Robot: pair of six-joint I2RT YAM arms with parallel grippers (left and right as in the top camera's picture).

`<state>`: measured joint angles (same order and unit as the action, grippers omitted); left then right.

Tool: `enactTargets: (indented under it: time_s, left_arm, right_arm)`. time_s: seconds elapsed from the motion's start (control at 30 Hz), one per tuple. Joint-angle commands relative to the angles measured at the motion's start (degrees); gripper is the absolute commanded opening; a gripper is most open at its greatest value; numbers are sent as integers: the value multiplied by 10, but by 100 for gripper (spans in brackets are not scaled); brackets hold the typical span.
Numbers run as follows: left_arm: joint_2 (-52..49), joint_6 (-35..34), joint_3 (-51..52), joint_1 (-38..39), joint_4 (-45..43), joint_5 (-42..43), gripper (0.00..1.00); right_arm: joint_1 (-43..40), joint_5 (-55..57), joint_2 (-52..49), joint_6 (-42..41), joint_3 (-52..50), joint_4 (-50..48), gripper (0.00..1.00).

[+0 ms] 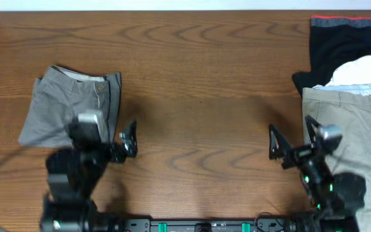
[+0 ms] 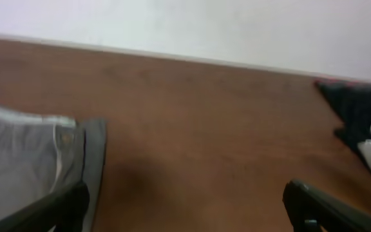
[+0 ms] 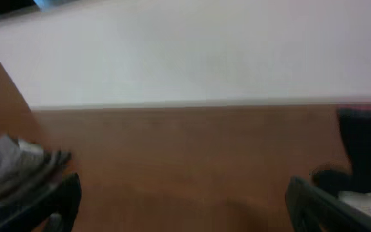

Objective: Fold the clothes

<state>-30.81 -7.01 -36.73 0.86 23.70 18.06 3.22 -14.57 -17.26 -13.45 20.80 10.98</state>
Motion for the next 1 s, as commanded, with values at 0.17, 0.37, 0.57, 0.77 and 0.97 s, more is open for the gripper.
enactTargets:
  time_s: [0.17, 0.37, 0.57, 0.77, 0.97]
  left_arm:
    - [-285, -5, -299, 2, 198, 6, 98]
    - [-367, -13, -369, 2, 254, 39, 98]
    - [-377, -12, -369, 2, 276, 38, 98]
    - [-377, -12, -369, 2, 281, 38, 98]
    - [-377, -13, -369, 2, 283, 38, 98]
  right_arm:
    - [-4, 74, -349, -6, 256, 204, 99]
    - [-4, 70, -585, 85, 458, 341, 99]
    - [-13, 89, -707, 54, 504, 357, 99]
    - [-62, 306, -793, -86, 504, 341, 98]
    - [-107, 323, -866, -121, 504, 273, 91]
